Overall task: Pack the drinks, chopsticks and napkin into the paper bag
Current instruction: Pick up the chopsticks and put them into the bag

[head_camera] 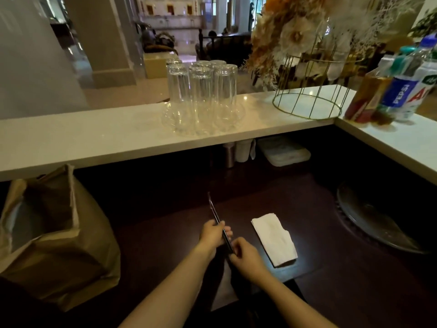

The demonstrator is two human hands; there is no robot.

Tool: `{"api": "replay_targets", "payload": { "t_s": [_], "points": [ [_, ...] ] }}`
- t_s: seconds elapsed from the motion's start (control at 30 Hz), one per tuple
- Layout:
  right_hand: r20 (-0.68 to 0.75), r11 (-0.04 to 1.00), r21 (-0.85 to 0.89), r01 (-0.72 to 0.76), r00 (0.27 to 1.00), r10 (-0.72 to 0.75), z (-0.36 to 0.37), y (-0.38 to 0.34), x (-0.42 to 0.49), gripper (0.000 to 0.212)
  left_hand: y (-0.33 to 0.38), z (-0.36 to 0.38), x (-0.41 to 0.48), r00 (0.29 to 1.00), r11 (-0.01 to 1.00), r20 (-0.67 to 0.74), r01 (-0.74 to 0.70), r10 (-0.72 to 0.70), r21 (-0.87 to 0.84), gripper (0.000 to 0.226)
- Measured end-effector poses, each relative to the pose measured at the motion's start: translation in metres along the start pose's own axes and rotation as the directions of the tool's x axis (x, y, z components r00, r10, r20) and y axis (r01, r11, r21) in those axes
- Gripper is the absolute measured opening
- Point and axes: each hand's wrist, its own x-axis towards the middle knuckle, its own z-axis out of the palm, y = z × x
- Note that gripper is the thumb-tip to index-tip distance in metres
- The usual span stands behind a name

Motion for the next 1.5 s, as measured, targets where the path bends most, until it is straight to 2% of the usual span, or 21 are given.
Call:
{"api": "replay_targets", "payload": {
  "t_s": [0.1, 0.2, 0.3, 0.37, 0.4, 0.47, 0.53, 0.57, 0.67, 0.73, 0.8, 0.97, 1.07, 1.13, 1.2, 1.27, 1.33, 1.37, 1.43, 1.5],
  "points": [
    [-0.009, 0.989, 0.127, 0.072, 0.997, -0.072, -0.012, -0.020, -0.003, 0.007, 0.034, -0.010, -0.017, 0.988, 0.971, -0.016, -0.155, 0.155, -0.183, 0.012],
    [-0.032, 0.972, 0.193, 0.131, 0.991, -0.127, -0.020, -0.043, -0.006, 0.005, 0.068, -0.024, -0.037, 0.952, 0.913, 0.020, -0.288, 0.307, -0.288, 0.020],
    [0.023, 0.967, 0.184, 0.176, 0.983, -0.183, -0.027, -0.071, -0.012, 0.012, 0.097, -0.043, -0.054, 0.909, 0.874, 0.023, -0.394, 0.417, -0.284, 0.024],
    [0.081, 0.960, 0.111, 0.257, 0.960, -0.266, -0.035, -0.097, -0.016, 0.020, 0.113, -0.056, -0.066, 0.878, 0.853, 0.036, -0.452, 0.477, -0.260, 0.023],
    [0.068, 0.947, 0.061, 0.316, 0.945, -0.320, -0.040, -0.113, -0.017, 0.024, 0.121, -0.063, -0.073, 0.865, 0.840, 0.042, -0.472, 0.500, -0.266, 0.023],
    [-0.100, 0.906, 0.005, 0.423, 0.902, -0.420, -0.057, -0.151, -0.016, 0.027, 0.136, -0.077, -0.088, 0.836, 0.811, 0.042, -0.517, 0.547, -0.273, 0.024],
    [-0.258, 0.858, -0.002, 0.514, 0.828, -0.497, -0.077, -0.198, -0.018, 0.031, 0.148, -0.092, -0.103, 0.801, 0.791, 0.059, -0.573, 0.596, -0.213, 0.025],
    [-0.267, 0.830, -0.008, 0.558, 0.798, -0.540, -0.084, -0.223, -0.022, 0.036, 0.152, -0.098, -0.111, 0.785, 0.783, 0.069, -0.601, 0.616, -0.158, 0.025],
    [-0.173, 0.768, -0.047, 0.639, 0.752, -0.636, -0.087, -0.287, -0.034, 0.043, 0.161, -0.111, -0.130, 0.730, 0.727, 0.067, -0.683, 0.680, 0.062, 0.023],
    [-0.168, 0.751, -0.136, 0.646, 0.732, -0.660, -0.079, -0.318, -0.040, 0.031, 0.167, -0.120, -0.141, 0.679, 0.666, 0.031, -0.727, 0.733, 0.169, 0.024],
    [-0.179, 0.747, -0.150, 0.648, 0.725, -0.665, -0.073, -0.338, -0.044, 0.014, 0.175, -0.134, -0.153, 0.641, 0.629, -0.014, -0.749, 0.768, 0.205, 0.023],
    [-0.042, 0.751, -0.002, 0.660, 0.750, -0.660, -0.067, -0.366, -0.053, 0.012, 0.188, -0.174, -0.174, 0.614, 0.604, -0.026, -0.766, 0.789, 0.220, 0.021],
    [-0.039, 0.745, 0.013, 0.667, 0.745, -0.666, -0.064, -0.380, -0.056, 0.011, 0.189, -0.198, -0.179, 0.598, 0.582, -0.022, -0.772, 0.801, 0.256, 0.027],
    [-0.098, 0.743, 0.020, 0.669, 0.741, -0.664, -0.068, -0.388, -0.055, 0.010, 0.180, -0.223, -0.180, 0.553, 0.527, -0.072, -0.737, 0.830, 0.423, 0.037],
    [-0.166, 0.727, 0.020, 0.686, 0.720, -0.674, -0.072, -0.393, -0.054, 0.009, 0.161, -0.251, -0.180, 0.520, 0.425, -0.077, -0.593, 0.851, 0.684, 0.043],
    [-0.203, 0.700, 0.003, 0.714, 0.686, -0.698, -0.070, -0.396, -0.052, 0.009, 0.136, -0.270, -0.180, 0.624, 0.335, -0.008, -0.408, 0.782, 0.849, 0.050],
    [-0.201, 0.677, -0.041, 0.735, 0.658, -0.726, -0.059, -0.400, -0.048, 0.010, 0.116, -0.279, -0.177, 0.711, 0.262, 0.013, -0.276, 0.704, 0.925, 0.053],
    [-0.198, 0.662, -0.066, 0.747, 0.641, -0.742, -0.052, -0.402, -0.045, 0.010, 0.112, -0.282, -0.176, 0.717, 0.248, 0.010, -0.253, 0.697, 0.935, 0.048],
    [-0.188, 0.626, -0.094, 0.774, 0.604, -0.775, -0.038, -0.407, -0.039, 0.010, 0.111, -0.286, -0.177, 0.696, 0.230, 0.050, -0.304, 0.717, 0.924, 0.025],
    [-0.144, 0.589, -0.088, 0.803, 0.575, -0.805, -0.022, -0.410, -0.032, 0.010, 0.113, -0.290, -0.181, 0.679, 0.178, 0.125, -0.358, 0.724, 0.917, 0.017]
  ]
}}
